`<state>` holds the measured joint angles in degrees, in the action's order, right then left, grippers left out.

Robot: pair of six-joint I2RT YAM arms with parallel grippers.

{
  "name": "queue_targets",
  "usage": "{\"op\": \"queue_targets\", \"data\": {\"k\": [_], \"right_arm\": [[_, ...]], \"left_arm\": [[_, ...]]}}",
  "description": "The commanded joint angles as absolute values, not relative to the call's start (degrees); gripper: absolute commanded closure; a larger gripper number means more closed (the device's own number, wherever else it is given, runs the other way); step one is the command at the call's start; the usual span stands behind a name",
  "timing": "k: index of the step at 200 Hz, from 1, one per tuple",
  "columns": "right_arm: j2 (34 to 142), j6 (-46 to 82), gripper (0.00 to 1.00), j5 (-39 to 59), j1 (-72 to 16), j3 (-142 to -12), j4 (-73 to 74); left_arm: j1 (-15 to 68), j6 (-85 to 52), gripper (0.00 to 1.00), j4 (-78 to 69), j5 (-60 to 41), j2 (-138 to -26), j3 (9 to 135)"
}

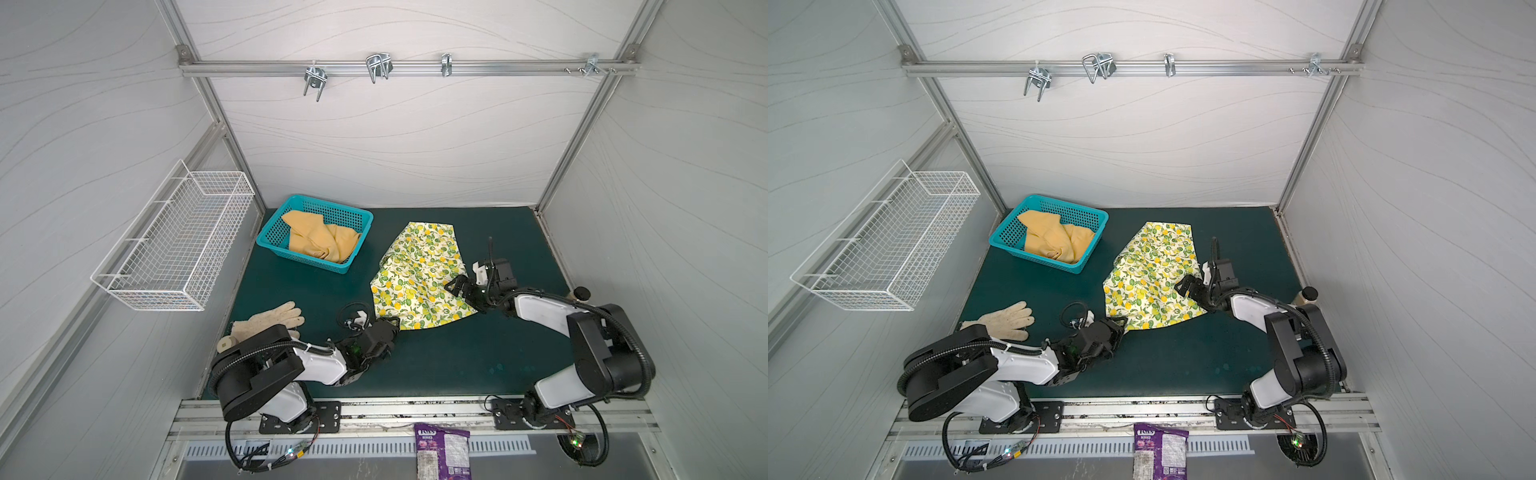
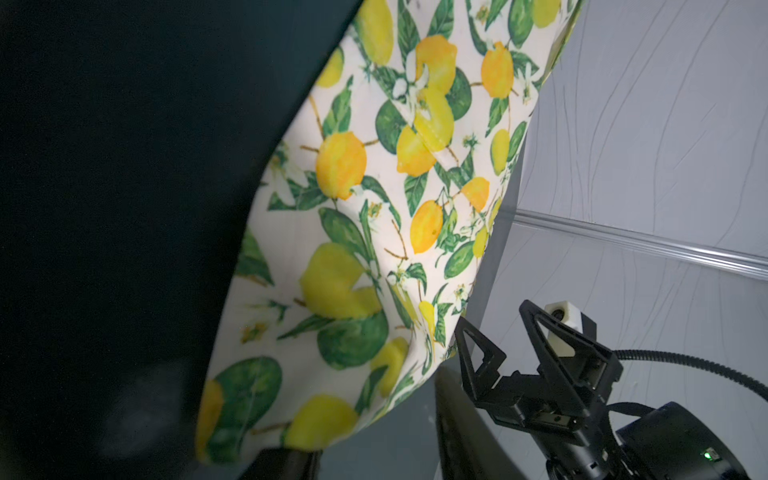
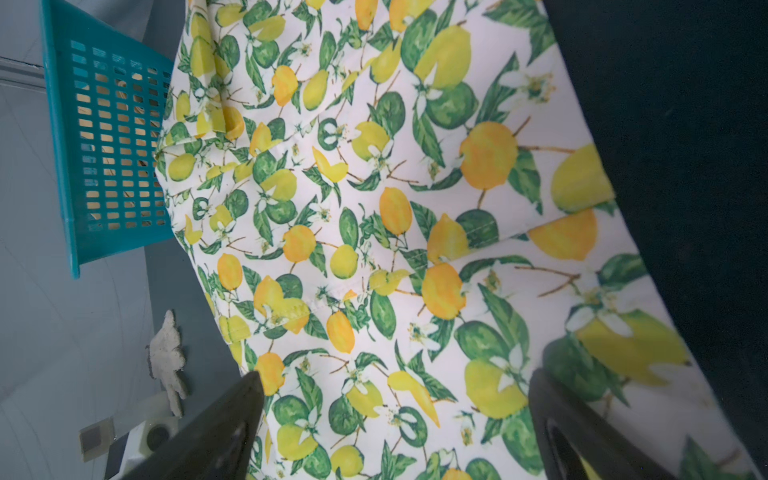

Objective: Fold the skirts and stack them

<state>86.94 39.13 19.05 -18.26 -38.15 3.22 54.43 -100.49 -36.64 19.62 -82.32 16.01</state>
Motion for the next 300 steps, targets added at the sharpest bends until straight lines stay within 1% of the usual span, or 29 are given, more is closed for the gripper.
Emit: {"op": "queue_targets", "data": {"k": [1,35,38,42,86,122,136,140,153,156,206,235,254,260,300], "right_arm": [[88.6,39.5,0.01,20.1,-17.9,-37.4,5.1],[89.4,39.5,0.01,20.1,-17.9,-37.1,6.0],[89.5,39.5,0.01,20.1,-17.9,-37.2,6.0],[89.5,39.5,0.01,20.1,-17.9,-37.2,6.0],[90.2,39.8,0.01,20.2,-17.8,-37.1,6.6],[90.7,40.0,0.01,20.4,-17.9,-36.7,7.4],[90.8,40.4,0.01,20.7,-17.9,-36.4,8.0],[90.8,40.4,0.01,20.9,-17.9,-36.3,8.1],[90.8,40.7,0.01,21.1,-17.9,-36.3,8.4],[90.8,40.7,0.01,21.2,-17.9,-36.3,8.4],[89.6,40.3,0.01,21.3,-17.8,-36.3,7.9],[87.6,40.4,0.01,22.8,-18.1,-36.2,8.3],[84.6,39.3,0.01,22.6,-18.5,-36.8,6.7],[83.6,38.7,0.01,22.5,-18.6,-37.1,5.9],[75.1,33.2,0.01,19.3,-21.0,-39.5,-0.2]], "left_arm": [[53.4,-100.3,0.66,-35.7,20.6,-80.6,15.6],[52.0,-99.2,0.71,-32.1,20.7,-78.5,15.7],[52.0,-99.2,0.76,-31.9,20.7,-78.3,15.7],[51.8,-99.1,0.78,-31.5,20.8,-78.0,15.6],[49.6,-97.8,0.78,-28.3,20.4,-76.4,16.0],[48.6,-96.8,0.80,-27.8,20.0,-77.6,16.6],[48.3,-96.0,0.83,-29.0,19.4,-79.0,17.0],[48.1,-95.7,0.91,-29.0,19.3,-79.4,17.3],[47.7,-95.3,0.96,-29.4,18.8,-80.6,18.0],[47.5,-95.2,1.00,-29.7,18.6,-80.9,18.2],[44.7,-92.2,1.00,-29.3,15.9,-83.0,21.1],[43.7,-90.5,1.00,-28.7,13.6,-81.7,22.3],[43.5,-88.0,1.00,-24.9,12.4,-77.7,24.2],[43.5,-87.0,1.00,-20.8,12.1,-76.0,25.3],[43.3,-79.5,1.00,-5.5,11.8,-63.4,30.9]]}}
